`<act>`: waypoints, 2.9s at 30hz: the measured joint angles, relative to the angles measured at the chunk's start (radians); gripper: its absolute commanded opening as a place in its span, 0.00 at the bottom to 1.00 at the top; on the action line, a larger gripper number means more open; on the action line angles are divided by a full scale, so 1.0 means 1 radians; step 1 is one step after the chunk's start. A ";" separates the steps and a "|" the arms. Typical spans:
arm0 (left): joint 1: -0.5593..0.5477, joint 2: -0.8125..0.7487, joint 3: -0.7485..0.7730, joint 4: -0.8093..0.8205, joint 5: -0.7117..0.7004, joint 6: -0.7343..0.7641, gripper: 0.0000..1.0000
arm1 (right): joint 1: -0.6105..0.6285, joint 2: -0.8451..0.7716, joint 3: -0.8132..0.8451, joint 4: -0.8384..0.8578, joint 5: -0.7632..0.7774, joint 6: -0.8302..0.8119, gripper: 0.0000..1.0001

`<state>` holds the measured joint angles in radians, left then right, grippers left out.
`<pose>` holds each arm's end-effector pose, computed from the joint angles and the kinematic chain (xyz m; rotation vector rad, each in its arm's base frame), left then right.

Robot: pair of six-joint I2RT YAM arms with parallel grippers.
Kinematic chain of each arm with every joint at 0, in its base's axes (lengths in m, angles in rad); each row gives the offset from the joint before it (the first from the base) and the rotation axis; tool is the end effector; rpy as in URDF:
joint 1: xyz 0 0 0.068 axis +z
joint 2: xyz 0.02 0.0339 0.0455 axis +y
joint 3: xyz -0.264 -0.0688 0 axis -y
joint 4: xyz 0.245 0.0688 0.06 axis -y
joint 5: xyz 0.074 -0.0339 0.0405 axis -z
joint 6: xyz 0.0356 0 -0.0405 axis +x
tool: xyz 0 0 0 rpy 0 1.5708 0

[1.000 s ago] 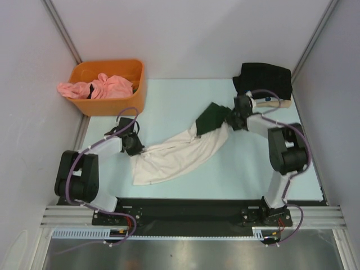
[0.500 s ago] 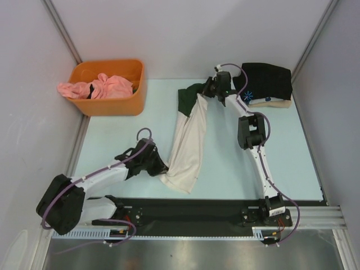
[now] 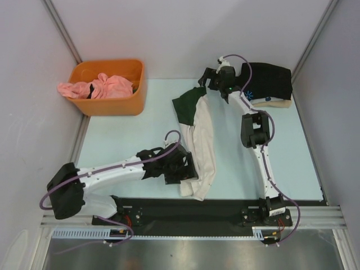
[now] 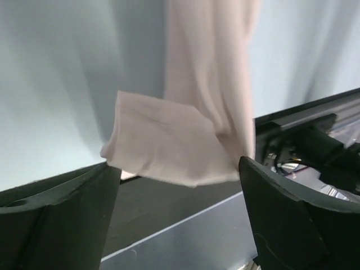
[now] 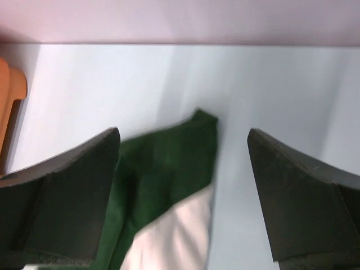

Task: Fold and stack the t-shirts
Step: Fold the tshirt

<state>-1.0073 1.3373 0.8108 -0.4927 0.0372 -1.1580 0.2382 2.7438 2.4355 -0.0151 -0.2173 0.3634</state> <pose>0.1369 -0.2191 0.2058 -0.1978 2.8175 -0.7306 0.5989 0.1533 0.1640 -0.0304 1.9333 0.6118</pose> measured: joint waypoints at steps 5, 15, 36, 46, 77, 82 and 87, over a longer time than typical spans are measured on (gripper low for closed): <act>0.023 -0.128 0.110 -0.116 -0.104 0.071 0.86 | -0.016 -0.291 -0.243 -0.081 0.054 -0.023 1.00; 0.352 -0.146 0.104 -0.118 -0.126 0.357 0.81 | 0.099 -1.225 -1.045 -0.167 0.108 0.048 1.00; 0.602 1.100 1.258 0.025 0.004 0.502 0.66 | 0.550 -2.182 -1.762 -0.522 0.258 0.363 0.99; 0.615 0.983 1.059 0.051 -0.101 0.470 0.73 | 0.552 -2.260 -1.717 -0.711 0.365 0.370 1.00; 0.663 1.081 1.109 0.208 0.019 0.483 0.00 | 0.553 -2.290 -1.734 -0.777 0.376 0.396 0.99; 0.661 1.207 1.431 0.056 -0.089 0.550 0.00 | 0.553 -2.290 -1.734 -0.781 0.377 0.397 0.99; 0.686 1.241 1.624 0.058 -0.188 0.632 0.29 | 0.553 -2.279 -1.734 -0.792 0.378 0.396 0.99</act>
<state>-0.3218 2.5786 2.4351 -0.4351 -0.1505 -0.5255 0.7910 0.4644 0.7013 -0.8074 0.1604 0.7597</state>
